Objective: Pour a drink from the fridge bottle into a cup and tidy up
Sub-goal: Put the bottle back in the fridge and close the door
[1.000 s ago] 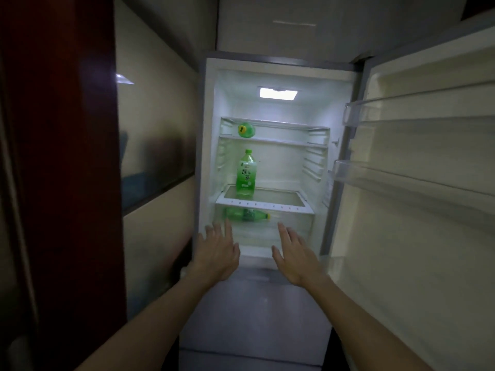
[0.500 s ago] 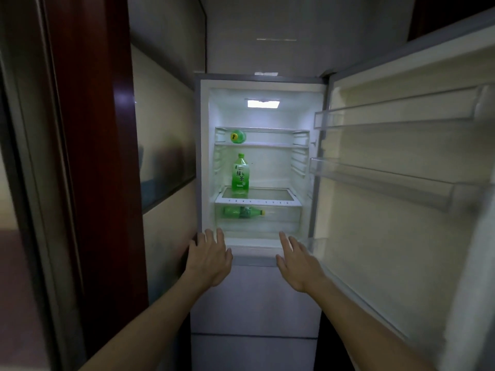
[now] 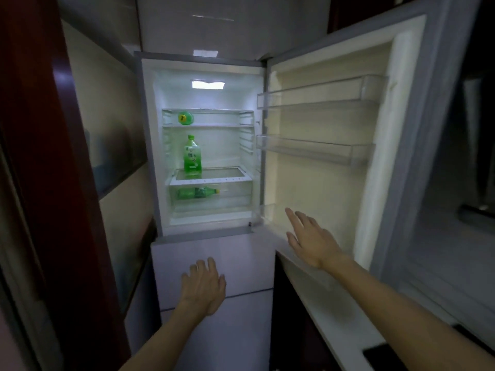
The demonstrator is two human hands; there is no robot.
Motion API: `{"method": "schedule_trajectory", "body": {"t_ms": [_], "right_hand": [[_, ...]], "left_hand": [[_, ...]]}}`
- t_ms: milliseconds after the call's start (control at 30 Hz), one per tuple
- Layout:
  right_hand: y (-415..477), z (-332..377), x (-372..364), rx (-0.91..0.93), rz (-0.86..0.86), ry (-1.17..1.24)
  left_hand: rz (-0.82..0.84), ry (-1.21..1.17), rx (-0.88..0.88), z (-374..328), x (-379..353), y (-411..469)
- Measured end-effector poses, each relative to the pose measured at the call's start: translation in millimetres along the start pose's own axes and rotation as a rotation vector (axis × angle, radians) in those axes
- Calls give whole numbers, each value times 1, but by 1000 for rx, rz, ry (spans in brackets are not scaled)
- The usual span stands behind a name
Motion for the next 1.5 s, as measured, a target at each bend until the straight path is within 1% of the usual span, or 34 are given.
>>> {"method": "schedule_trajectory", "body": {"t_ms": [67, 167, 233, 333, 433, 500, 533, 633, 700, 867, 1033, 1100, 1167, 1233, 1367, 1500], "right_hand": [[-14, -24, 24, -20, -60, -41], [-35, -53, 64, -54, -199, -82], [-47, -71, 89, -75, -322, -81], [-60, -105, 118, -112, -517, -93], [-68, -144, 139, -192, -656, -73], [-69, -170, 149, -240, -720, -63], [-67, -183, 152, -265, -742, -53], [-53, -219, 157, -330, -755, 20], [-40, -237, 159, -354, -721, 85], [-12, -257, 160, -363, -592, 221], [6, -263, 156, -299, -531, 343], [12, -261, 150, -286, -519, 434], [17, -255, 141, -313, -548, 554], [19, -248, 136, -338, -591, 610], [17, -231, 136, -313, -669, 631], [13, -206, 138, -249, -744, 593]], "left_hand": [[16, -15, -33, -28, -3, -4], [28, -93, -86, -73, -2, 1], [72, -196, -108, -110, 1, 3], [156, -415, -121, -166, 5, 5], [227, -600, -191, -219, 11, 3], [190, -679, -206, -249, 16, 1], [135, -692, -204, -262, 19, 1], [-34, -711, -184, -295, 27, 0], [-63, -777, -179, -315, 26, 3], [32, -886, -87, -361, 19, 9], [57, -892, -11, -391, 9, 8], [53, -925, -5, -397, 6, 6], [41, -956, 0, -401, 4, 6], [26, -972, 13, -401, 3, 6], [-14, -1003, 49, -394, 6, 4], [-68, -1017, 113, -380, 9, -1]]}}
Point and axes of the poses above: each hand's wrist, its own y-axis towards the middle knuckle, its own x-axis out of the back of the hand, z = x × y, the point moved 1 cm from there along y, towards the middle knuckle, and after that the axes turned 8 degrees about -y, right-handed, at the moved point
